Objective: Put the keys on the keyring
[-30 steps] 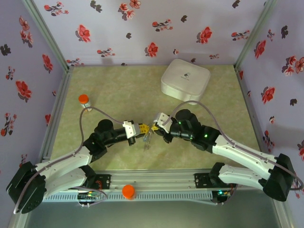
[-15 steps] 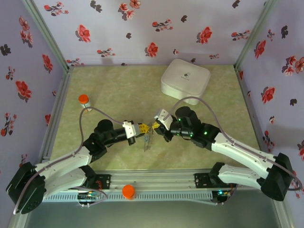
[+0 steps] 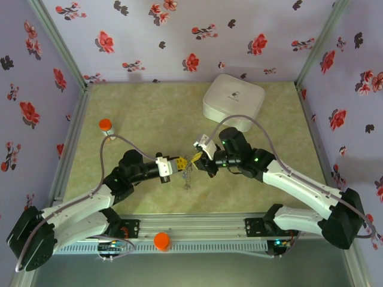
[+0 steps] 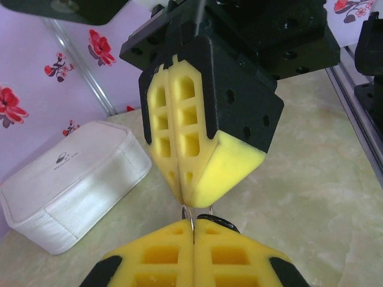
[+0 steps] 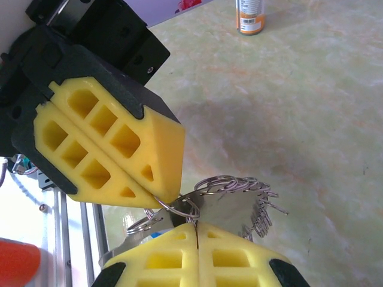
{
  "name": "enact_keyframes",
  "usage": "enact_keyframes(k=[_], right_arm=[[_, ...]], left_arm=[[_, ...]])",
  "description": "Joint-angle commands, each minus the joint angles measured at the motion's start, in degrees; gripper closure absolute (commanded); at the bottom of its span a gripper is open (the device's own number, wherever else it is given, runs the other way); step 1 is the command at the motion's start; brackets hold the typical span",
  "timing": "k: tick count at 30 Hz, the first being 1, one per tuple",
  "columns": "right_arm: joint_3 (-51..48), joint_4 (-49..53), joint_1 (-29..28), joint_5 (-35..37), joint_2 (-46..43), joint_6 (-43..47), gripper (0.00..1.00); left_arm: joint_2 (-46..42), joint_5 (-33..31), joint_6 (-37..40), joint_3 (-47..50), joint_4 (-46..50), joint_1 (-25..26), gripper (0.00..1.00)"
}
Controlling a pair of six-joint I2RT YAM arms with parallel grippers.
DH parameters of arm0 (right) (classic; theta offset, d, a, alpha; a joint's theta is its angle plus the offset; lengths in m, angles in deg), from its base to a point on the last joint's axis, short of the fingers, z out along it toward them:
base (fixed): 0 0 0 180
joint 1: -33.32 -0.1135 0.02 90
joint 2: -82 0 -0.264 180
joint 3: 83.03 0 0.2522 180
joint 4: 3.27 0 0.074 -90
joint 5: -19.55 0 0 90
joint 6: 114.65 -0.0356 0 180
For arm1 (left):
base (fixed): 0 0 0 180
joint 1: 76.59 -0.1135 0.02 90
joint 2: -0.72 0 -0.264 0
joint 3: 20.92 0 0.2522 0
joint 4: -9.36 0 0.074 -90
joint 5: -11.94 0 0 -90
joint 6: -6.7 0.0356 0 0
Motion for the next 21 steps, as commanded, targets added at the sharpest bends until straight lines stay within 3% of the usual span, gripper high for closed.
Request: enact_keyframes(k=[1, 14, 21], right_arm=[[2.0, 1.5, 1.8, 1.2, 1.0, -2.0, 1.0], [5.6, 7.1, 3.8, -6.3, 4.2, -1.2, 1.0], [5.2, 8.2, 3.8, -6.0, 0.0, 2.1, 1.0]], left_arm=[[-1.5, 6.0, 2.1, -1.8, -4.1, 0.7, 1.0], [0.5, 8.3, 1.6, -2.5, -8.5, 0.8, 1.0], [1.2, -0.1, -0.6, 0.0, -9.4, 0.8, 1.0]])
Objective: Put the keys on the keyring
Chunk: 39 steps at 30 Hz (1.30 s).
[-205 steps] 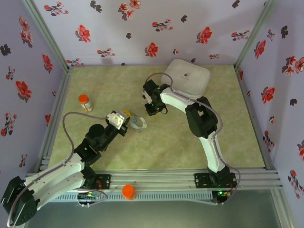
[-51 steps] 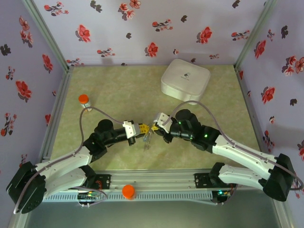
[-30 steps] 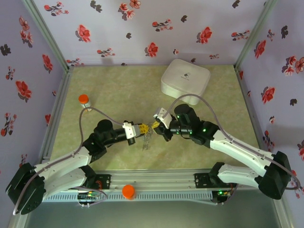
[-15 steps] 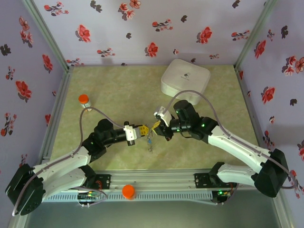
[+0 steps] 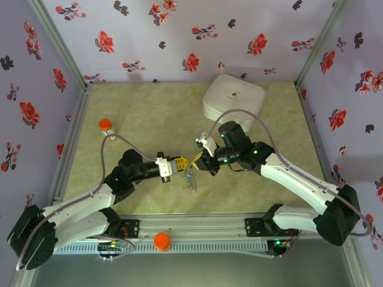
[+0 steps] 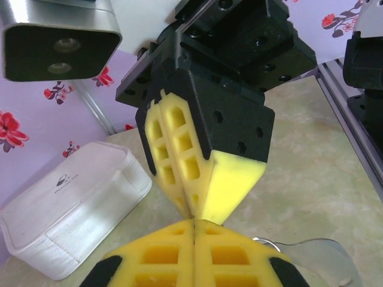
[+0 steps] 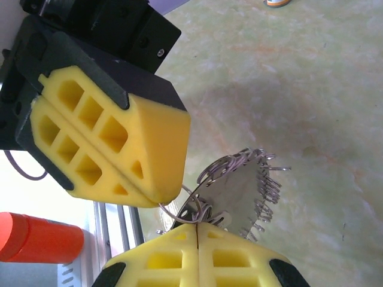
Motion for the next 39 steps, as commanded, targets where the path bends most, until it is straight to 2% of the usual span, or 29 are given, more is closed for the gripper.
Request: enact_keyframes(k=[1, 5, 7, 11, 14, 26, 34, 39], right_arm=[[-0.2, -0.4, 0.8, 3.1, -4.4, 3.0, 1.0], [-5.2, -5.1, 0.4, 9.8, -10.2, 6.6, 1.0], [-7.4, -7.5, -0.4, 15.5, -11.5, 8.3, 1.0], [-9.2, -8.7, -6.1, 30.5, -10.2, 15.2, 1.0], [-10.0, -11.1, -9.0, 36.8, -9.0, 17.8, 1.0], [-9.5, -17.9, -9.6, 35.1, -5.4, 19.5, 1.0], [-9.3, -22.2, -9.9, 33.4, -3.7, 21.4, 1.0], [-9.2, -24.6, -10.6, 32.9, -1.8, 23.8, 1.0]], left_arm=[[0.5, -3.4, -2.2, 0.7, -6.2, 0.7, 1.0], [2.0, -9.1, -9.9, 1.9, -8.7, 0.9, 1.0], [3.0, -10.7, -14.0, 2.2, -9.9, 1.1, 1.0], [5.8, -15.1, -23.8, 4.1, -17.5, 1.2, 1.0], [7.3, -16.2, -29.0, 4.9, -20.7, 1.2, 1.0], [8.0, -20.1, -45.9, 4.1, -20.6, 1.1, 1.0], [4.1, -20.8, -51.6, 1.8, -11.1, 1.2, 1.0], [4.5, -20.0, -53.4, 1.4, -11.1, 1.2, 1.0]])
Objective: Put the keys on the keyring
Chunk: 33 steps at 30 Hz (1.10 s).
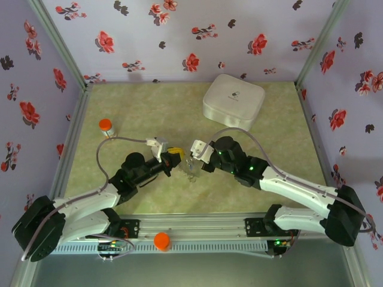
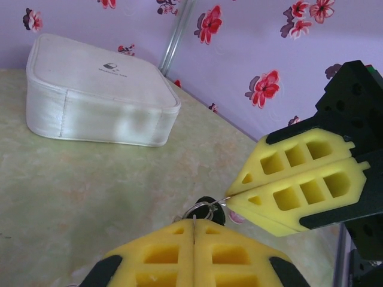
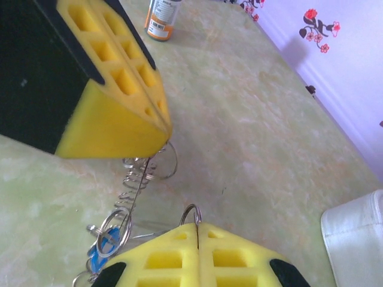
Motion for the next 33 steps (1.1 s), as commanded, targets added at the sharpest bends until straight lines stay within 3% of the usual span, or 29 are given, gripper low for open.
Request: enact_keyframes(k=[1, 7, 22, 33], right_arm=[[1.6, -3.6, -1.0, -1.2, 1.4, 3.0, 1.0], [2.2, -3.8, -1.4, -1.0, 2.4, 4.0, 1.0], [2.8, -3.4, -2.7, 7.8, 2.3, 5.6, 1.0], [2.8, -3.4, -2.9, 5.3, 2.4, 5.3, 1.0]], left_arm=[[-0.4, 0.1, -2.6, -2.5, -0.6, 0.3, 1.0], [0.8, 1.3, -2.4, -3.4, -0.5, 0.3, 1.0], [2.6, -0.3, -1.8, -5.7, 1.5, 0.3, 1.0], [3.3, -0.8, -2.6, -6.4, 2.1, 0.3, 1.0]])
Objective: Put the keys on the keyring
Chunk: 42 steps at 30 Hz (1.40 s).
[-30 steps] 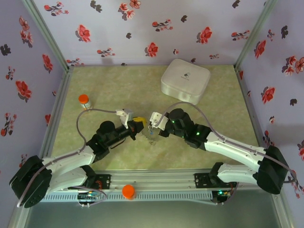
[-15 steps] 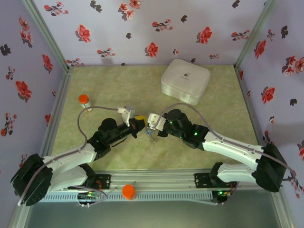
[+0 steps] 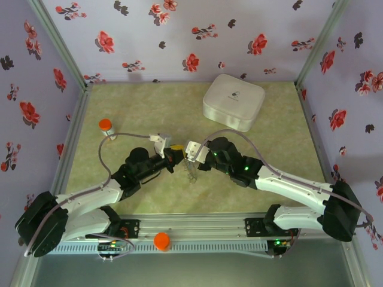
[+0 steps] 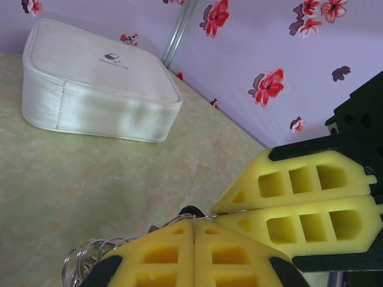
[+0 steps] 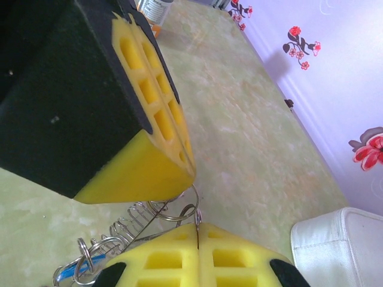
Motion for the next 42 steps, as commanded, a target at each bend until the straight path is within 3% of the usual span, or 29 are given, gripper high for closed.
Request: enact_keyframes(k=[1, 22, 32, 42], right_arm=[[1.5, -1.0, -0.5, -0.5, -0.1, 0.3, 1.0], [3.7, 4.0, -1.0, -4.9, 1.3, 0.4, 1.0], [1.8, 0.0, -1.0, 8.6, 0.1, 1.1, 1.0], [2.4, -0.1, -1.1, 3.2, 0.8, -0.9, 1.0]], left_arm=[[0.3, -0.8, -0.7, -2.1, -1.2, 0.3, 1.0], [0.2, -0.9, 0.7, -2.1, -2.1, 0.3, 1.0], [-0.3, 0.4, 0.8, -1.6, -2.1, 0.3, 1.0], [-0.2, 1.0, 0.8, -1.9, -2.3, 0.3, 1.0]])
